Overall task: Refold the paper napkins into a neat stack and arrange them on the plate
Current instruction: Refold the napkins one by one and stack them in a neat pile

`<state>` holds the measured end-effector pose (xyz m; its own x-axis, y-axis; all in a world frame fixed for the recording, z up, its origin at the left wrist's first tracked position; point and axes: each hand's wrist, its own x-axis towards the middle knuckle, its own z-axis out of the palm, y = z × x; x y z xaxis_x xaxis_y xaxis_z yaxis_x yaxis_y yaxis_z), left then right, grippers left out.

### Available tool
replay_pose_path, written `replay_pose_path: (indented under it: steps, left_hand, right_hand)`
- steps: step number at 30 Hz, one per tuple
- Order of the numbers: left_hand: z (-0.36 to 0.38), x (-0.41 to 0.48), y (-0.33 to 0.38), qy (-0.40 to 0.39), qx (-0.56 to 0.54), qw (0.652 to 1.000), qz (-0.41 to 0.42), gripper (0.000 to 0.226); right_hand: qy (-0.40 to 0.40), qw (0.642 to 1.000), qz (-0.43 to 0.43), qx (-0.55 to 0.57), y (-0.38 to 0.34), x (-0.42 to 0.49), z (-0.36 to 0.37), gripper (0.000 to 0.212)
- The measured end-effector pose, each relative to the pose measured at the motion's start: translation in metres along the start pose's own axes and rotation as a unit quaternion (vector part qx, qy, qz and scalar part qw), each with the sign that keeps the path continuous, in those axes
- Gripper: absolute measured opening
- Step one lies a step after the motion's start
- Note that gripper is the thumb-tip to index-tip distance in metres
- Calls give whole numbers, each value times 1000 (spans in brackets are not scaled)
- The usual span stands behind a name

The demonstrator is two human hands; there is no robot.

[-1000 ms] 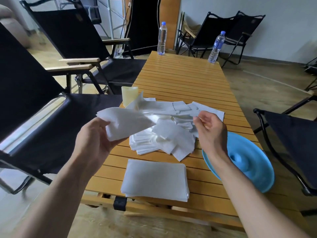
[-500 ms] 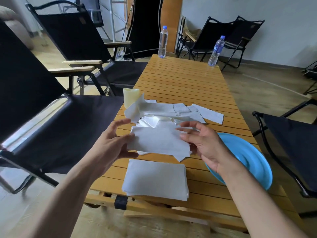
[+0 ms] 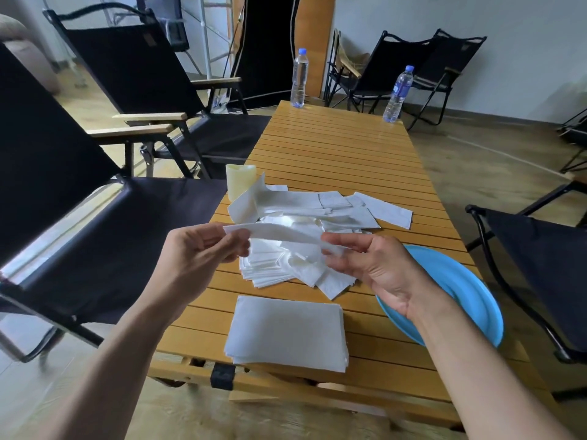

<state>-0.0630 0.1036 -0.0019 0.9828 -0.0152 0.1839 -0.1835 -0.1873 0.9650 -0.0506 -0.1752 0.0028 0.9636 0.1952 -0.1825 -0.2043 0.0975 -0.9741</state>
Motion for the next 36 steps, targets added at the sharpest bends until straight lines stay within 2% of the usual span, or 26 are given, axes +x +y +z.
replay_pose_path:
  steps: [2,4,6,10,13,15,19,23,27,30,32,34,36]
  left_hand:
    - [-1,0,-1,10,41,999,0,28]
    - [-3,0,2,8,50,999,-18,29]
    - [-4,-1,5,-28,32,997,-65,30]
    - [-11,-5,7,-112,5,977,-180,31]
    - [-11,-6,-1,-136,88,952,-261,17]
    - [-10,-7,-6,-143,128,934,-303,16]
    - [-8,-5,-12,-143,176,915,-334,15]
    - [-7,-5,-15,-157,199,899,-358,13]
    - [-2,-4,-16,-167,215,890,-367,23]
    - [3,-4,-16,-164,243,883,-366,26]
    - [3,-3,-17,-155,256,884,-360,29]
    - [1,-2,-18,-128,257,897,-335,31]
    - [1,1,-22,-68,250,927,-272,31]
  right_hand:
    - [-2,998,-10,-56,2,-1,2,42]
    - [18,994,-21,-108,2,0,2,35]
    - [31,989,-17,-142,1,-1,1,29]
    - [-35,979,81,-182,-4,-7,-10,31]
    - [-73,954,160,-242,-4,-11,-14,25]
    - [-92,940,200,-260,-3,-13,-12,18]
    - [-84,913,236,-322,2,-12,-7,31]
    - [-77,890,249,-373,9,-9,-5,27]
    - [-63,869,259,-416,16,-7,-1,26]
    - [-51,848,250,-464,17,-6,0,32]
    - [-9,847,215,-487,17,-5,-3,38]
    - [87,854,118,-500,20,0,-6,37]
    - [172,816,-3,-552,27,7,-6,32]
